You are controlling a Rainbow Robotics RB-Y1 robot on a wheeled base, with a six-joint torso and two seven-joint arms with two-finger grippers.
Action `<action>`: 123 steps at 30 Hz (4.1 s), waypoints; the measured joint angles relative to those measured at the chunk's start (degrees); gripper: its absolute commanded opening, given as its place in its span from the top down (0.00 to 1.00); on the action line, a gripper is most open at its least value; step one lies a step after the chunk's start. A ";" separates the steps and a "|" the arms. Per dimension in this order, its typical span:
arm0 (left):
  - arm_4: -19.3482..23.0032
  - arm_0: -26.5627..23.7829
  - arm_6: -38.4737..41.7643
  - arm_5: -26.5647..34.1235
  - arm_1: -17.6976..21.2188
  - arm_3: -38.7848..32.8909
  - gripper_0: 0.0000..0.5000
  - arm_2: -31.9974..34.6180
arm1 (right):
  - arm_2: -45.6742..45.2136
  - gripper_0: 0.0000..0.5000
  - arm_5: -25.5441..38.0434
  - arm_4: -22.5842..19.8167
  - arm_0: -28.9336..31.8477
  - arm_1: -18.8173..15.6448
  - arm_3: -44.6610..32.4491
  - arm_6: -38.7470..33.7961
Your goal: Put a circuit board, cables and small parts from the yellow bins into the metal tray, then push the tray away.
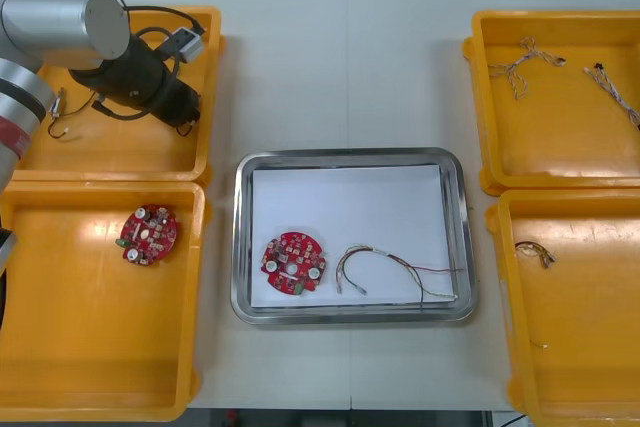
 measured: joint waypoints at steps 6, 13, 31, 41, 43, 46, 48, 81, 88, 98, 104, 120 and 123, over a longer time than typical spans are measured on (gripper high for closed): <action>0.17 0.00 0.00 -0.32 0.00 0.00 0.06 0.00 | 0.00 0.00 -2.72 -0.01 -2.10 0.00 3.64 0.00; 0.17 0.00 0.00 -1.08 0.00 0.01 0.07 -0.11 | 0.00 0.00 -7.18 -0.10 -2.58 0.00 6.04 0.00; -0.23 0.00 0.00 -1.87 0.00 0.01 0.73 -0.90 | 5.44 0.00 -19.50 -0.79 -11.47 0.06 25.06 0.13; -0.28 0.00 0.00 -1.93 0.00 0.01 1.00 -1.19 | 6.92 0.00 -25.59 -0.27 -12.39 1.25 28.87 3.49; -0.24 0.00 0.00 -1.93 0.00 0.01 1.00 -1.19 | 8.03 0.00 -27.20 -0.04 -12.39 1.44 29.43 3.52; -0.08 0.00 0.00 -1.93 0.00 0.01 1.00 -1.19 | 10.83 0.00 -29.47 0.48 -12.39 1.46 29.58 3.92; 0.27 0.00 0.00 -1.94 0.03 0.01 1.00 -1.19 | 12.67 0.00 -30.70 1.14 -12.39 1.48 29.59 5.27; 1.88 0.02 0.00 13.41 5.86 -9.39 1.00 6.70 | 7.77 0.00 -45.25 1.21 -17.38 5.22 50.80 20.91; -1.09 1.16 0.01 19.57 5.91 -17.73 1.00 8.55 | 7.56 0.00 -46.16 1.14 -17.38 5.44 51.23 20.92; -3.30 6.54 3.17 27.57 5.51 -34.31 1.00 9.38 | 3.45 0.00 -48.31 -0.21 -17.60 5.65 55.56 21.12; -7.69 7.27 18.05 32.29 2.11 -39.68 1.00 9.44 | 3.45 0.00 -48.94 -0.21 -17.64 5.80 55.56 21.12; -18.95 7.28 25.60 37.04 -7.69 -46.41 1.00 2.56 | 3.45 0.00 -52.05 0.88 -21.87 6.99 62.74 21.12; -19.51 7.28 29.98 37.05 -8.47 -46.81 1.00 -1.07 | 3.45 0.00 -52.05 1.63 -23.30 7.00 64.03 21.12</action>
